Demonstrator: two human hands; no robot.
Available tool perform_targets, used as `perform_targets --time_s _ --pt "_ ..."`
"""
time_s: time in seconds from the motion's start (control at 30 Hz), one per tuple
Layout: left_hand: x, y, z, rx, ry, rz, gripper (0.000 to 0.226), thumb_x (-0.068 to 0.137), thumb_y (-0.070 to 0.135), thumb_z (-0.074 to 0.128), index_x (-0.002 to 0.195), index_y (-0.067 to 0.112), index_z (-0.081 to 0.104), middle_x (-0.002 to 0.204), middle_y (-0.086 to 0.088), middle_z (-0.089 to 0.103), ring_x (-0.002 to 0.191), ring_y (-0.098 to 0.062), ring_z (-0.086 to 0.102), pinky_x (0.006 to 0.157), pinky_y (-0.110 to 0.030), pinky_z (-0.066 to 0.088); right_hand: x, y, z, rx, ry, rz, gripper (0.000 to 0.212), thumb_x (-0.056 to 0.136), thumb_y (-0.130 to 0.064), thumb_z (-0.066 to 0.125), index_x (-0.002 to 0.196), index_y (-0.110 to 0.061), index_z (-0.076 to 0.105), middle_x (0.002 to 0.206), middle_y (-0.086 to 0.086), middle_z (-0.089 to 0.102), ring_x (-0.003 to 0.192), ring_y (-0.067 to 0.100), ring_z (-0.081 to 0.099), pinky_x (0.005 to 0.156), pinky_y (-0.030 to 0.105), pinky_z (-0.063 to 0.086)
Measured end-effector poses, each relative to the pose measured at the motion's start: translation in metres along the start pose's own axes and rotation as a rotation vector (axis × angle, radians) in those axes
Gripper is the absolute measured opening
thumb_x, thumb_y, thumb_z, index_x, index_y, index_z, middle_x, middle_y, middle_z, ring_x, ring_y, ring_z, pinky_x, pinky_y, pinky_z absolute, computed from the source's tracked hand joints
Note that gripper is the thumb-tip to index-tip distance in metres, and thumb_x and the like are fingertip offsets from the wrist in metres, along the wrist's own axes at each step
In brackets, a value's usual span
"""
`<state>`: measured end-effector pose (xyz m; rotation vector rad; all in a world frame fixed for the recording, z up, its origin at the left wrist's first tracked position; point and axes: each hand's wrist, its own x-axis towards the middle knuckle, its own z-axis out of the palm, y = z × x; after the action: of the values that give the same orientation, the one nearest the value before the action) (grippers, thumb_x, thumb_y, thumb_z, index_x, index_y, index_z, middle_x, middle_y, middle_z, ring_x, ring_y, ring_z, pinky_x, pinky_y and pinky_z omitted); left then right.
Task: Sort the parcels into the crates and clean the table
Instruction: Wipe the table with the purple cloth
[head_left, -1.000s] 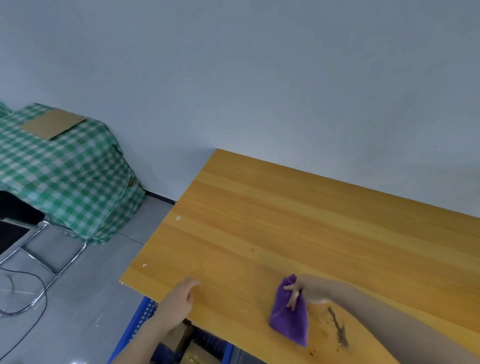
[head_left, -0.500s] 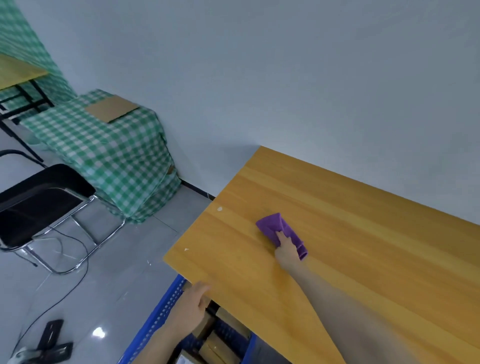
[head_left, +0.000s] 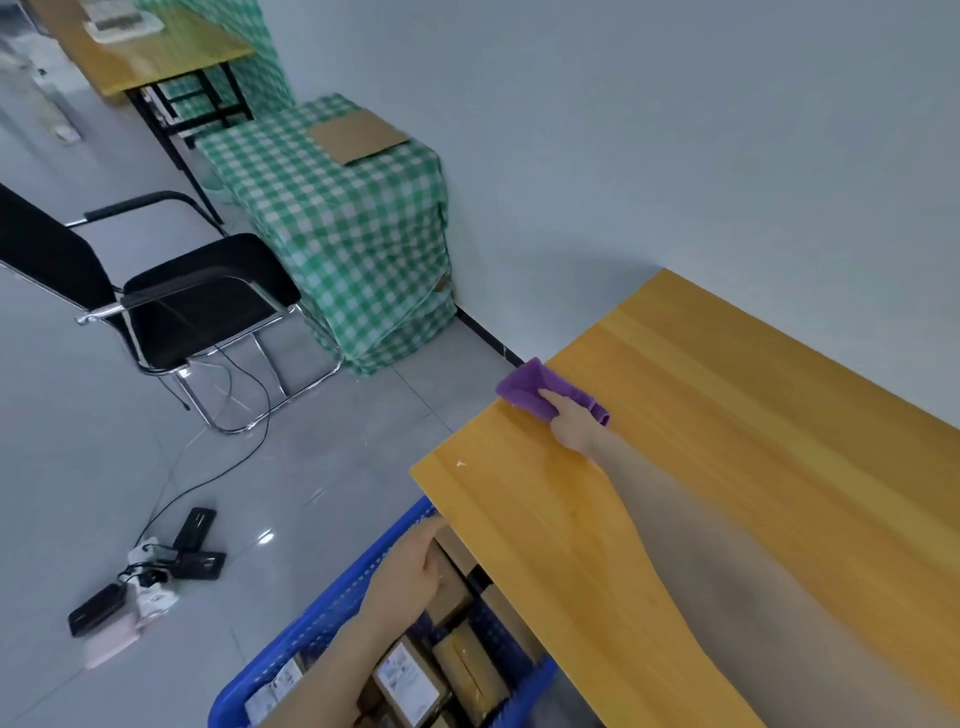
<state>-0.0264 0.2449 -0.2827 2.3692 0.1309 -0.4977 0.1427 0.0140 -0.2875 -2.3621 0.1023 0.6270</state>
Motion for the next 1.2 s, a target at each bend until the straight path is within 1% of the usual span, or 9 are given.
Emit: perform_targets --time_s 0.07,0.13,0.27,0.4,0.5,0.63,0.73,0.9,1.2 --pt "0.011 0.001 -0.004 -0.006 0.013 -0.021 0.055 0.095 -0.001 0.033 0.142 0.027 0.034 0.147 0.008 0.038 0.118 -0.007 0.048 0.093 -0.015 0.034 0.0 -0.009 0.018 -0.088 -0.103 -0.119 0.063 0.092 0.005 0.027 0.15 -0.021 0.025 0.157 0.007 0.019 0.145 0.027 0.014 0.115 0.033 0.015" --pt "0.021 0.003 -0.009 -0.037 0.042 -0.044 0.059 0.095 -0.001 0.033 0.147 0.025 0.025 0.148 0.003 0.034 0.1 -0.003 0.053 0.084 -0.018 0.038 -0.008 -0.019 0.038 -0.155 -0.169 -0.225 0.066 0.09 0.011 0.029 0.148 -0.02 0.03 0.159 0.001 0.015 0.147 0.025 0.004 0.116 0.037 0.004" --pt "0.032 0.01 -0.01 -0.061 0.09 0.024 0.07 0.089 -0.006 0.039 0.148 0.025 0.018 0.152 0.008 0.018 0.133 -0.01 0.031 0.101 -0.026 0.031 -0.03 -0.02 0.064 -0.248 -0.265 -0.391 0.062 0.089 0.011 0.032 0.143 -0.019 0.042 0.156 -0.002 0.024 0.147 0.022 0.007 0.116 0.033 0.007" --pt "0.038 0.016 -0.004 0.288 -0.049 0.116 0.076 0.09 0.002 0.045 0.151 0.018 0.004 0.159 -0.003 -0.006 0.143 -0.023 0.018 0.108 -0.029 0.031 -0.057 -0.014 0.061 -0.352 -0.354 -0.453 0.053 0.092 0.009 0.032 0.134 -0.014 0.055 0.152 -0.001 0.035 0.146 0.018 0.014 0.115 0.028 0.01" --pt "0.036 0.028 0.007 0.488 -0.181 0.221 0.071 0.093 0.009 0.044 0.151 0.014 0.003 0.159 -0.003 -0.011 0.147 -0.019 0.004 0.116 -0.03 0.021 -0.073 0.004 0.057 -0.381 -0.394 -0.431 0.054 0.09 0.01 0.031 0.124 -0.016 0.064 0.147 -0.007 0.043 0.145 0.012 0.017 0.117 0.042 0.016" --pt "0.029 0.049 0.025 0.615 -0.418 0.329 0.064 0.096 0.015 0.04 0.152 0.014 0.009 0.159 -0.003 -0.006 0.147 -0.017 0.0 0.118 -0.03 0.016 -0.103 0.037 0.054 -0.382 -0.362 -0.348 0.059 0.087 0.012 0.03 0.118 -0.02 0.068 0.146 -0.01 0.044 0.144 0.009 0.018 0.116 0.04 0.02" --pt "0.02 0.064 0.042 0.723 -0.514 0.418 0.063 0.097 0.017 0.04 0.152 0.014 0.009 0.159 -0.004 -0.005 0.147 -0.02 0.004 0.118 -0.032 0.017 -0.134 0.061 0.054 -0.362 -0.314 -0.269 0.058 0.089 0.011 0.031 0.116 -0.024 0.069 0.145 -0.013 0.044 0.143 0.007 0.02 0.116 0.039 0.021" --pt "-0.003 0.093 0.071 0.797 -0.609 0.55 0.061 0.096 0.016 0.04 0.151 0.015 0.015 0.16 -0.004 0.0 0.141 -0.028 0.022 0.111 -0.035 0.027 -0.185 0.101 0.046 -0.359 -0.236 -0.126 0.057 0.09 0.005 0.035 0.114 -0.033 0.069 0.152 -0.011 0.034 0.139 0.014 0.033 0.103 0.042 0.04" --pt "-0.06 0.149 0.151 0.83 -0.819 0.753 0.059 0.096 0.014 0.04 0.151 0.017 0.017 0.16 0.003 0.004 0.137 -0.024 0.033 0.106 -0.033 0.034 -0.307 0.169 0.031 -0.262 -0.13 0.145 0.055 0.091 0.006 0.034 0.12 -0.029 0.066 0.152 -0.009 0.033 0.141 0.014 0.028 0.102 0.034 0.037"
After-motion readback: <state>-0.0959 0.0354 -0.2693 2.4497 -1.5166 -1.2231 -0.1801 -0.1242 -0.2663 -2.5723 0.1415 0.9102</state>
